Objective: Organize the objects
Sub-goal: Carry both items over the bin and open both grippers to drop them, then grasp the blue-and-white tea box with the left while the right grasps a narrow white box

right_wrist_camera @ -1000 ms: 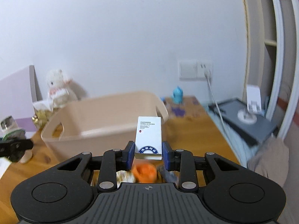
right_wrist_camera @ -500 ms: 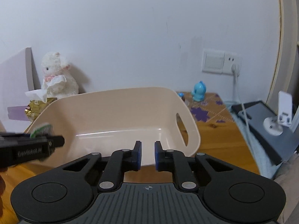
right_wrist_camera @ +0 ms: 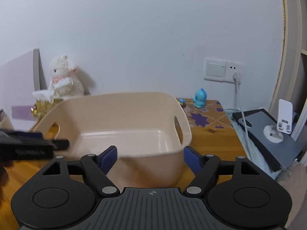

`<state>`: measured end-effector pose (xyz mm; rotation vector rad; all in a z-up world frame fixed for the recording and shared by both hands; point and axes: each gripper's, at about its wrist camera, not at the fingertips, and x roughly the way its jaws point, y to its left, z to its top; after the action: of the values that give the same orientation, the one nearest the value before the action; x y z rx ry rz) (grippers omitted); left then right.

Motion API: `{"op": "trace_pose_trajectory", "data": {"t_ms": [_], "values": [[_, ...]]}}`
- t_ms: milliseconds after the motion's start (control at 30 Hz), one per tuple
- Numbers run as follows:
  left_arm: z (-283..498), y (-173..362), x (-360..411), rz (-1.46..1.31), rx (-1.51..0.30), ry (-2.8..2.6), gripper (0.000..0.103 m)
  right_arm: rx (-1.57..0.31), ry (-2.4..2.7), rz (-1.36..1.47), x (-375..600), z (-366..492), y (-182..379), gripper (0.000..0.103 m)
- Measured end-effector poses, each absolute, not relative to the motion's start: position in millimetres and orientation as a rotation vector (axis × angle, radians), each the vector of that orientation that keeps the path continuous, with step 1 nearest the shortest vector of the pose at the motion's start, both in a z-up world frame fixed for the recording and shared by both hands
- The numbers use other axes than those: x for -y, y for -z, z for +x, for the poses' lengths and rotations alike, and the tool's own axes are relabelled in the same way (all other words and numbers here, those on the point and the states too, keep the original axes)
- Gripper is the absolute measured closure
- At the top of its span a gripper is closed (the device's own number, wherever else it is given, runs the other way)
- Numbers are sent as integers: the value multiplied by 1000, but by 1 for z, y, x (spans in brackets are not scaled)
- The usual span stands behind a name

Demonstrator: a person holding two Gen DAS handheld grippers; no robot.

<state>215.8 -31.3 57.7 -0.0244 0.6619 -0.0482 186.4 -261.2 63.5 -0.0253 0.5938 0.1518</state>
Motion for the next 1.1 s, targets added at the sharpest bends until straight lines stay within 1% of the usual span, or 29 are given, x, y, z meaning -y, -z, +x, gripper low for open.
{"op": "trace_pose_trajectory", "data": {"t_ms": [33, 67, 100, 133, 233, 400, 533, 667, 933, 1100], "values": [[210, -60, 30, -25, -656, 48, 23, -603, -147, -37, 262, 183, -61, 15], [203, -63, 29, -23, -645, 50, 23, -612, -143, -50, 264, 179, -58, 10], [196, -65, 30, -15, -633, 55, 21, -623, -136, -65, 266, 175, -53, 9], [188, -66, 30, -2, -630, 48, 16, -635, -129, -77, 268, 172, -49, 7], [174, -64, 27, 12, -634, 47, 14, -682, -114, -103, 275, 163, -33, 5], [161, -45, 29, 34, -689, 47, 13, -760, -107, -149, 286, 159, -6, 3], [163, -21, 31, 35, -755, 35, 13, -795, -132, -192, 289, 161, 7, 0], [165, -1, 34, 20, -802, 40, 13, -817, -170, -257, 291, 167, 19, 0], [175, 18, 41, -1, -835, 49, 13, -780, -253, -318, 296, 182, 35, 0], [180, 29, 44, -21, -864, 53, 13, -764, -307, -275, 301, 193, 39, 0]]}}
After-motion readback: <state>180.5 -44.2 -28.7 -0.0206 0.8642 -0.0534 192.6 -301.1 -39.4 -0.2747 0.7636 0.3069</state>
